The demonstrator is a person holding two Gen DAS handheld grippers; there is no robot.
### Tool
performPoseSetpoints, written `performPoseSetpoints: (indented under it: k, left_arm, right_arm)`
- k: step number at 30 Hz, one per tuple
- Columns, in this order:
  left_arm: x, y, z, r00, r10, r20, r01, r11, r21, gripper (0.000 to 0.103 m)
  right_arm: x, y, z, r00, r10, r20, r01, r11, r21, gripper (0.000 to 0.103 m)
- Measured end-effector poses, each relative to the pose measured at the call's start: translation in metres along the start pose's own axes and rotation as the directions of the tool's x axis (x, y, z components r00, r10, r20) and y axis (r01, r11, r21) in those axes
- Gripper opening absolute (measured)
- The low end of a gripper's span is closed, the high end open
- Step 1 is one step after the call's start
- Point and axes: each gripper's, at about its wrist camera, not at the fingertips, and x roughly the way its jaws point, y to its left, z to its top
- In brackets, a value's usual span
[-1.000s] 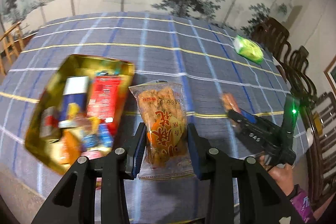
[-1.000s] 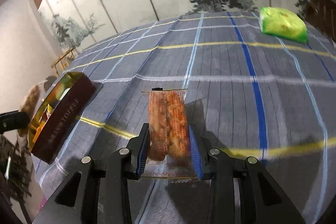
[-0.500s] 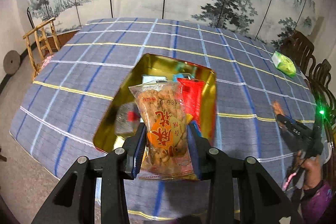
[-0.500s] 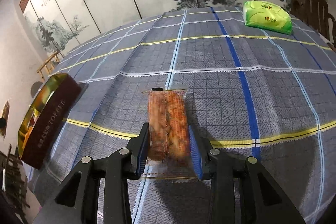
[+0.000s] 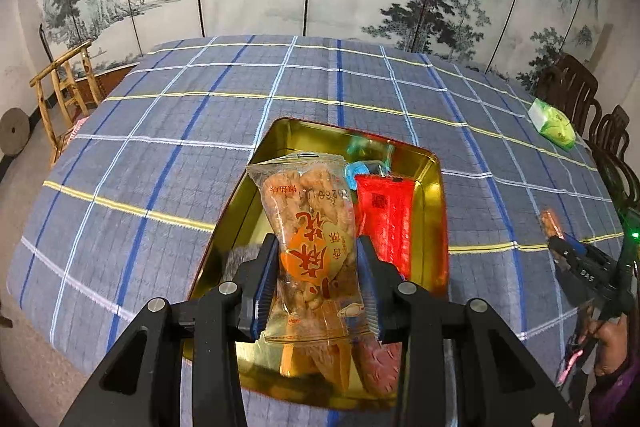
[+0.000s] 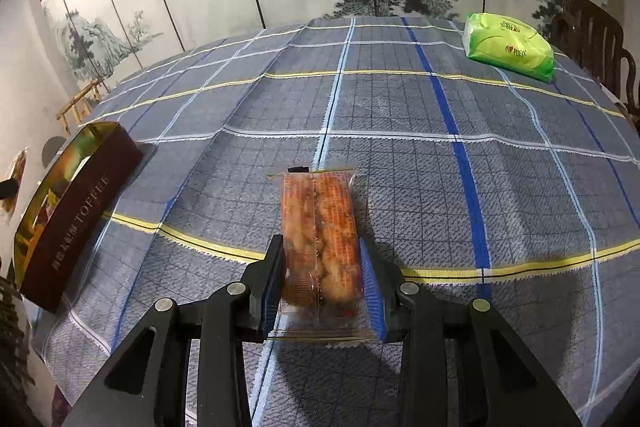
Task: Organize snacks
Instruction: 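Carry the clear snack bag into the tin and open the left gripper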
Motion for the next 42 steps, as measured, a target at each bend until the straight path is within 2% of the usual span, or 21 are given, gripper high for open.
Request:
performPoseSetpoints:
  k: [10, 21, 35, 42]
  left_arm:
    - [0.031, -0.008, 0.021, 0.999, 0.032, -0.010, -0.031, 0.996, 0.089, 0.034]
    - [0.064, -0.011, 0.031, 0.997, 0.067, -0.040, -0.061, 0.989, 0.133, 0.034]
    - [0.065, -0.015, 0.035, 0.996, 0.089, -0.011, -0.086, 0.983, 0.164, 0.034]
    - [0.057, -0.013, 0.031, 0.996, 0.089, -0.017, -0.085, 0.987, 0.138, 0.034]
  right_arm:
    - [0.001, 0.001, 0.000, 1.000, -0.006, 0.000, 0.006, 1.000, 0.000, 0.037]
    - [0.002, 0.002, 0.000, 1.000, -0.009, 0.000, 0.009, 1.000, -0.002, 0.037]
    - [0.002, 0.003, 0.000, 1.000, -0.010, -0.001, 0.010, 1.000, -0.002, 0.037]
    - [0.002, 0.003, 0.001, 1.000, -0.011, -0.001, 0.011, 1.000, -0.003, 0.037]
